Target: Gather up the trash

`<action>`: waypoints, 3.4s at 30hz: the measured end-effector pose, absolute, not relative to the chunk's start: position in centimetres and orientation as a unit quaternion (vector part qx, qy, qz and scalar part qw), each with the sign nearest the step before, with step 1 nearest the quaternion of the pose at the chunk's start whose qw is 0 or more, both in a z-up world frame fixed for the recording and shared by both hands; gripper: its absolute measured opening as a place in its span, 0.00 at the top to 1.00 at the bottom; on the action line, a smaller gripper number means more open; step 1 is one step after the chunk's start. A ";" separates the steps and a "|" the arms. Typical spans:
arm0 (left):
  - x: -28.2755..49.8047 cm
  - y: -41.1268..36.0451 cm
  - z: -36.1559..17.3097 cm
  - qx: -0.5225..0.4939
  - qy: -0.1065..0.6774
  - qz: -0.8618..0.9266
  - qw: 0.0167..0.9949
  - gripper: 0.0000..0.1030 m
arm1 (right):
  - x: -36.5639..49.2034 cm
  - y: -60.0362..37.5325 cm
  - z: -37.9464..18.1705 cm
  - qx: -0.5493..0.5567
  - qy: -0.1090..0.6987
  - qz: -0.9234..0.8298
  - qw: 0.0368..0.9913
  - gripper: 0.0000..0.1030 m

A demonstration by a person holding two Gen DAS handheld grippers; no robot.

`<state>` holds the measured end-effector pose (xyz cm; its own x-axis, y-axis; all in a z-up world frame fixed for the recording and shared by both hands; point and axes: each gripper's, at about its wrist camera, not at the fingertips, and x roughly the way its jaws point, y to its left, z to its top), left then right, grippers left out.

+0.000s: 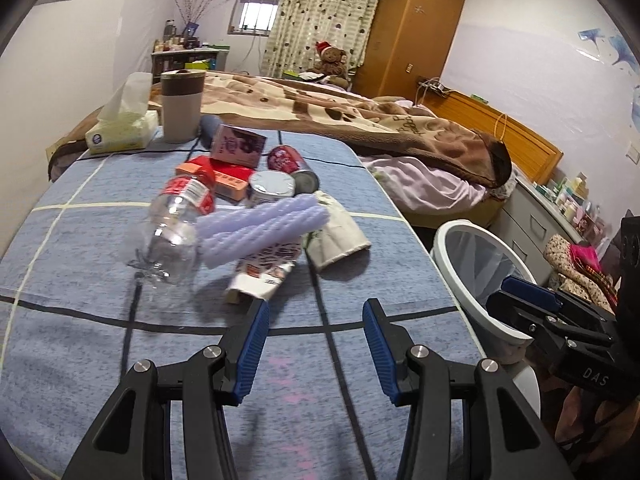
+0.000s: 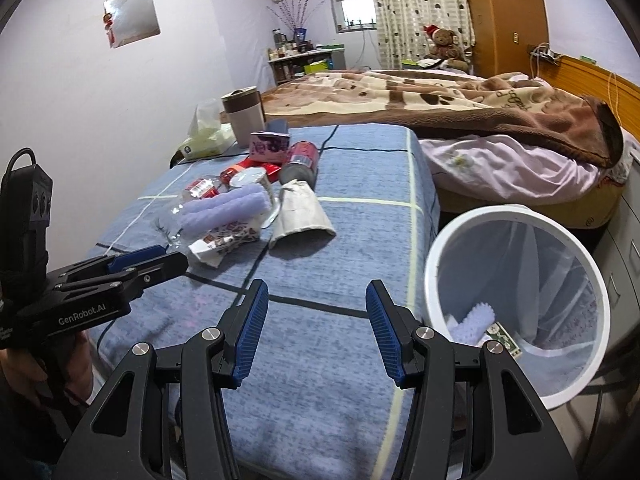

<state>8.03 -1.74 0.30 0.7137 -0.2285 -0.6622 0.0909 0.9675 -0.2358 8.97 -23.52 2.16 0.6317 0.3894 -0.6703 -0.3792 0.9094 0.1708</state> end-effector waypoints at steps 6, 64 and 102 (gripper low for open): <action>8.1 0.0 0.7 -0.097 0.363 -0.069 0.924 0.52 | 9.7 -22.4 2.3 0.002 0.374 0.220 0.901 0.49; 15.8 8.3 -3.9 -0.132 0.397 -0.050 0.907 0.40 | 17.4 -14.2 -0.3 0.027 0.432 0.266 0.861 0.49; 12.4 7.7 -3.9 -0.127 0.391 -0.037 0.911 0.40 | 17.8 -17.3 0.2 0.106 0.447 0.270 0.846 0.96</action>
<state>12.38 7.72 -3.94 0.6908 -0.1667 -0.7035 -0.0315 0.9652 -0.2596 17.76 -17.29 0.18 0.4543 0.5508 -0.7002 -0.3619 0.8323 0.4199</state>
